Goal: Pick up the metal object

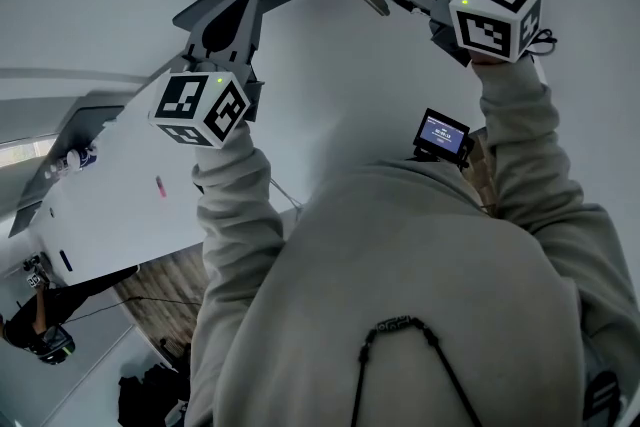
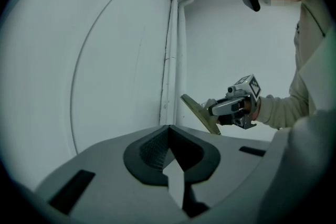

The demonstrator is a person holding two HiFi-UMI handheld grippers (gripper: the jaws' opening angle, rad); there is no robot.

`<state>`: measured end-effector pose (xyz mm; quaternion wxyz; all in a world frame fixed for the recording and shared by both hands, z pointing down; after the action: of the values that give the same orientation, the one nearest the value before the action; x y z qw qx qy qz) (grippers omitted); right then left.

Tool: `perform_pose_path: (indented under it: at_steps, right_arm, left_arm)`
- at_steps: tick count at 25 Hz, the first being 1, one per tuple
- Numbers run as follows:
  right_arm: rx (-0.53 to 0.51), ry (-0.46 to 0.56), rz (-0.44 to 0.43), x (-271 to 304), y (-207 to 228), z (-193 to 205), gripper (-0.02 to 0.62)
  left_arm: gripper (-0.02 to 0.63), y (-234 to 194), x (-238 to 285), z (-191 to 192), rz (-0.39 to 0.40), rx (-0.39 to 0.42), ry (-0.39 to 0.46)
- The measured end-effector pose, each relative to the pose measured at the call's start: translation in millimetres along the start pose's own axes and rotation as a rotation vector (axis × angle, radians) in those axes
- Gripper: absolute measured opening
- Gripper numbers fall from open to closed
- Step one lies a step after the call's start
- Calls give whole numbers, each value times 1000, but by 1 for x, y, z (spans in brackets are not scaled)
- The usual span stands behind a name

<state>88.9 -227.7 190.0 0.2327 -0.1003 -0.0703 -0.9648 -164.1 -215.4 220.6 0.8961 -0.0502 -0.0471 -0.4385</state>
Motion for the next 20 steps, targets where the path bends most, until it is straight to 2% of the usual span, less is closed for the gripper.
perform_pose_path:
  at_steps: [20]
  right_arm:
    - [2, -4, -3, 1, 0, -1, 100]
  left_arm:
    - [5, 3, -1, 2, 7, -2, -5]
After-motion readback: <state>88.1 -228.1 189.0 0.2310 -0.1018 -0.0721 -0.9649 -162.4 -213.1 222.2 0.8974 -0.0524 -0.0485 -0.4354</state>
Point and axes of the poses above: the fingertips, and each gripper's own axes: x forward along the fingers, y to its right, z out of its underside, the point moved 8 cm from there along -x, backward along the fingers, and after that the axes turned 5 degrees about -z, right-handed, at the moved point
